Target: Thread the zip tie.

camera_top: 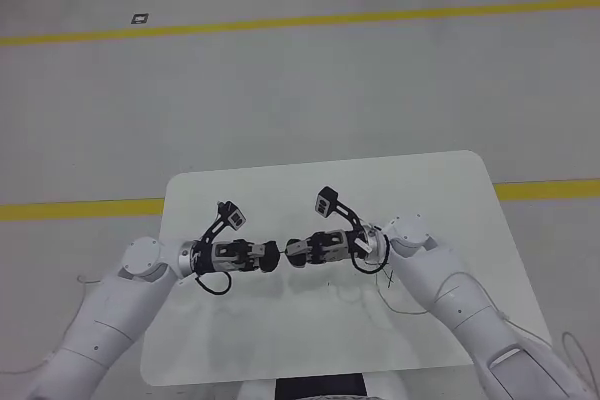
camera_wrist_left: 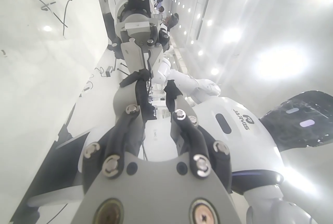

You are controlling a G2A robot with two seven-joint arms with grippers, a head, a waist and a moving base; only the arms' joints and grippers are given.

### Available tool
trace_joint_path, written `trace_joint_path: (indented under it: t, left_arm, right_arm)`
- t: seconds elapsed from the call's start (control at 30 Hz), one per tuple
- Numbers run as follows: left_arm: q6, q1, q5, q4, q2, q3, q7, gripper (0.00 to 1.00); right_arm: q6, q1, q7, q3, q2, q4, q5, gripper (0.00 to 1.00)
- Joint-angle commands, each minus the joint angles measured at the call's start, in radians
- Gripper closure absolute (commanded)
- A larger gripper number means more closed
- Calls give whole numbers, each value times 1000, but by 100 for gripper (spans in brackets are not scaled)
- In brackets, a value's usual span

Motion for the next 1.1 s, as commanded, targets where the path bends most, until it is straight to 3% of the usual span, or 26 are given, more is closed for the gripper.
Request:
trace_joint_path:
  t: [0.0, 0.73, 1.07]
  left_arm:
    - [0, 0, 1, 0, -1, 0, 0, 87]
    - [12, 1, 14, 1, -5, 0, 3, 93]
    - [18, 0, 20, 5, -7, 1, 3, 89]
  right_arm:
    - [0, 0, 0, -2, 0, -1, 1, 100]
    - [6, 1, -27, -17, 5, -18, -14, 100]
    - [6, 4, -33, -22, 7, -17, -15, 100]
